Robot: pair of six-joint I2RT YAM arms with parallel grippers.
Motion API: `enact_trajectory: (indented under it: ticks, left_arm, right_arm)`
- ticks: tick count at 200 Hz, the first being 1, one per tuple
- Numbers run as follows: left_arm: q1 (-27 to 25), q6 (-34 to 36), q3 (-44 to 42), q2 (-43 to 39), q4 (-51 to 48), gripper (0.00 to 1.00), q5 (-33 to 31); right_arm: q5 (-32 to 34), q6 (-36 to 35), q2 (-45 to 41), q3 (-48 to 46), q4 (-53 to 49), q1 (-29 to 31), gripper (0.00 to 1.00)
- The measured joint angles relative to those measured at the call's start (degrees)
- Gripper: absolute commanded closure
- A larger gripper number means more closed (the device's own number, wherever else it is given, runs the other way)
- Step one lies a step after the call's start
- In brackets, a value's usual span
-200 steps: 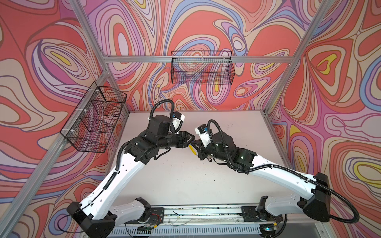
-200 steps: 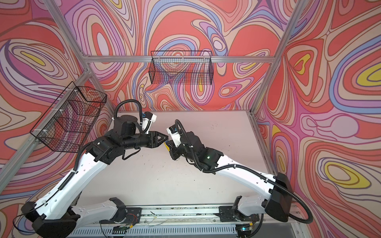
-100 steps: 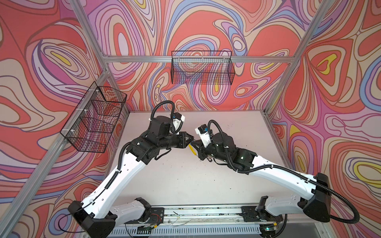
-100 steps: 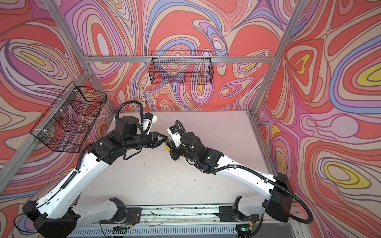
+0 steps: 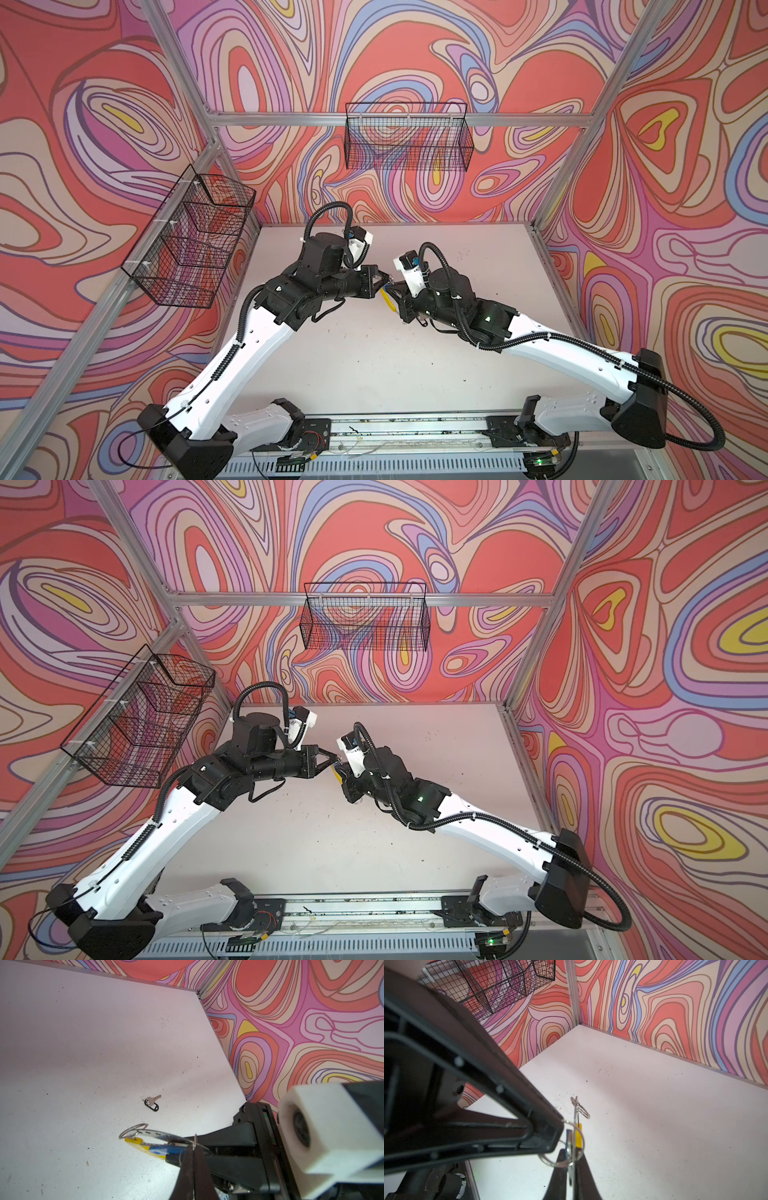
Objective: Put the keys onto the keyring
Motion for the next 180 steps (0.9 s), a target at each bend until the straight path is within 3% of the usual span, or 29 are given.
enact_trajectory:
  ticks: [56, 108, 135, 180]
  left_arm:
    - [0.1, 8.1, 12.0, 7.5, -12.9, 1.0, -1.4]
    - [1.9, 13.4, 13.0, 8.5, -20.3, 1.0, -2.9]
    - [2.2, 15.1, 12.5, 7.2, -21.2, 1.0, -1.7]
    - [1.7, 20.0, 7.9, 5.3, -25.1, 1.0, -0.3]
  right_arm:
    - [6.4, -6.9, 1.6, 1.6, -0.1, 1.1, 1.0]
    - [12.5, -14.8, 7.0, 6.8, -6.3, 3.9, 1.0]
    - [10.5, -16.4, 7.1, 9.6, -10.8, 4.1, 1.0]
    - [1.0, -16.2, 9.8, 13.7, -21.0, 3.8, 1.0]
